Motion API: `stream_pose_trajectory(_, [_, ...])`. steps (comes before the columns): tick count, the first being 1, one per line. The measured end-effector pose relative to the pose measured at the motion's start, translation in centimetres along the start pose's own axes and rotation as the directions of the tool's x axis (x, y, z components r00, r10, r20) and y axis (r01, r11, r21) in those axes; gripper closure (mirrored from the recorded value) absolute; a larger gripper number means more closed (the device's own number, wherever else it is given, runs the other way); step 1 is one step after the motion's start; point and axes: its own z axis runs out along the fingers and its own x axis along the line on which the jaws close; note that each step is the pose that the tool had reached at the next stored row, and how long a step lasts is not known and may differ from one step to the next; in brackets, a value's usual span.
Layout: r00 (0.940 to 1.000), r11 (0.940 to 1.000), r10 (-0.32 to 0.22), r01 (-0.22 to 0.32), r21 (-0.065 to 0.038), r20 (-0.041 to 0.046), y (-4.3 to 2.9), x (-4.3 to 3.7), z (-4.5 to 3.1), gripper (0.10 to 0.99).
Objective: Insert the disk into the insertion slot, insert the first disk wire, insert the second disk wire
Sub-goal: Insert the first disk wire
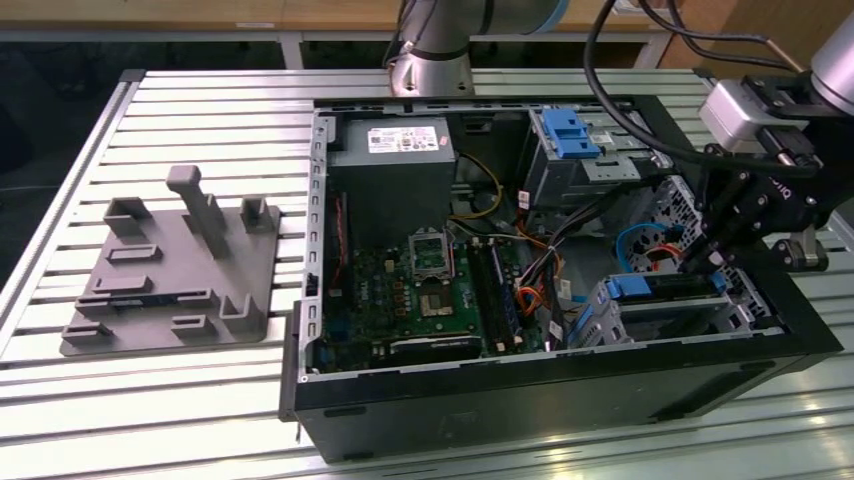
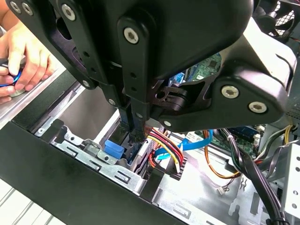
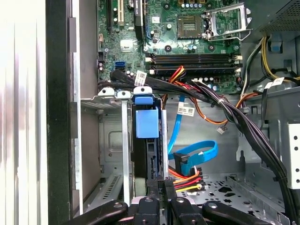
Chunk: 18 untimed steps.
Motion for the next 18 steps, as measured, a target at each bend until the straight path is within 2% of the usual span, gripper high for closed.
stream_pose_trajectory(18, [1.0,1.0,-0.004,0.004,0.0,-0.0003,-0.03,0.35,0.3,0.925])
